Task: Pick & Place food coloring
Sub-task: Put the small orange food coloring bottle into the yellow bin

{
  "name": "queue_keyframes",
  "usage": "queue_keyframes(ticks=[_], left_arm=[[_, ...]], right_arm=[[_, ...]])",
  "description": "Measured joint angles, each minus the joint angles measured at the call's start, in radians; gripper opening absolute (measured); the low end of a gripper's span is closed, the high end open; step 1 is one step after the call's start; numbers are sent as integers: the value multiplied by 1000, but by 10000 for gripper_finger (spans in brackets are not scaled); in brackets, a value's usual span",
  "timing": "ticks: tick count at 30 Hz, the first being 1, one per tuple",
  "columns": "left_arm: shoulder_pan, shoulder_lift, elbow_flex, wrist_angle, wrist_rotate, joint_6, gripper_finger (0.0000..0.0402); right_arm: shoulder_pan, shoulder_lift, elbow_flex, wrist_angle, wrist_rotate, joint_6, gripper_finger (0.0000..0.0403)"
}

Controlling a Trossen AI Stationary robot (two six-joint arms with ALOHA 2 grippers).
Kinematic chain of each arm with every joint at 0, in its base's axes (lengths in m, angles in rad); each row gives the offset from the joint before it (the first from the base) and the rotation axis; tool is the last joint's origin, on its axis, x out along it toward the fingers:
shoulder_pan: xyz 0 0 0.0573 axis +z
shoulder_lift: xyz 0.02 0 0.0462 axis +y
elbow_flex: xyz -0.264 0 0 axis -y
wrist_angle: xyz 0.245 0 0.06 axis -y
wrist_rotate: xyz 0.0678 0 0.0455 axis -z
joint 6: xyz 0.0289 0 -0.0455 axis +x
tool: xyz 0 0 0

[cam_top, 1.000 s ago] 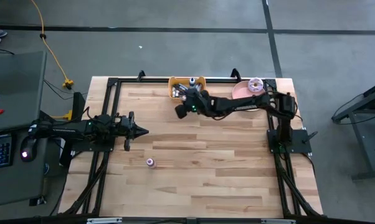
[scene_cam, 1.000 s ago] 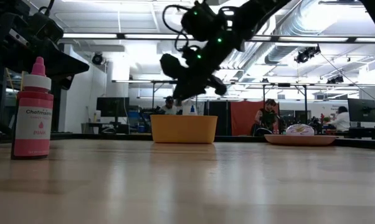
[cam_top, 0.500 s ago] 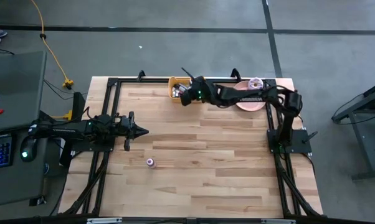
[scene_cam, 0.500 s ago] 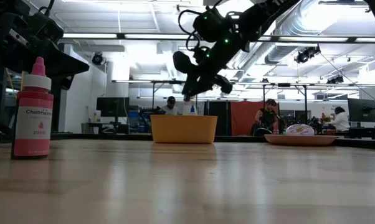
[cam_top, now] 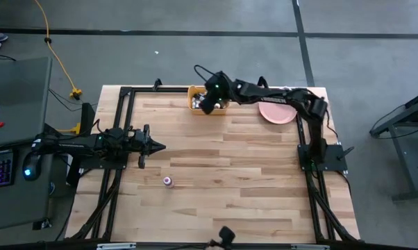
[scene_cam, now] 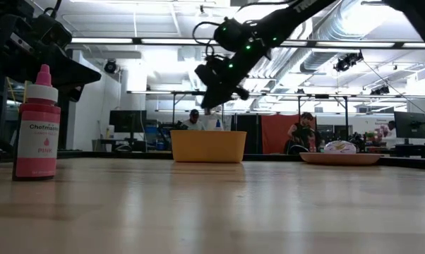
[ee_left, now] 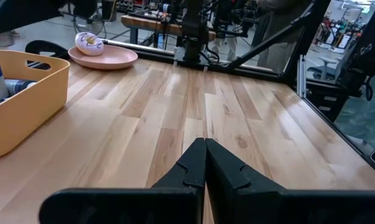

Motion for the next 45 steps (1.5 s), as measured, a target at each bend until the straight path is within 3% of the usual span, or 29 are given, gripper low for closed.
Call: queue_keyframes(ticks=[4, 8, 16, 24, 45], left_arm=[[0, 0, 0, 0, 1, 0, 1], [0, 0, 0, 0, 1, 0, 1], [0, 0, 0, 0, 2, 0, 1], [0, 0, 0, 0, 2, 0, 1], [0, 0, 0, 0, 3, 0, 1]], right_arm=[[-21, 87, 94, -24, -56, -10, 66], [-38, 171, 174, -30, -101, 130, 66], [-24, 272, 271, -29, -46, 315, 66], [-14, 282, 273, -21, 24, 300, 66], [-13, 282, 272, -28, 18, 304, 94]])
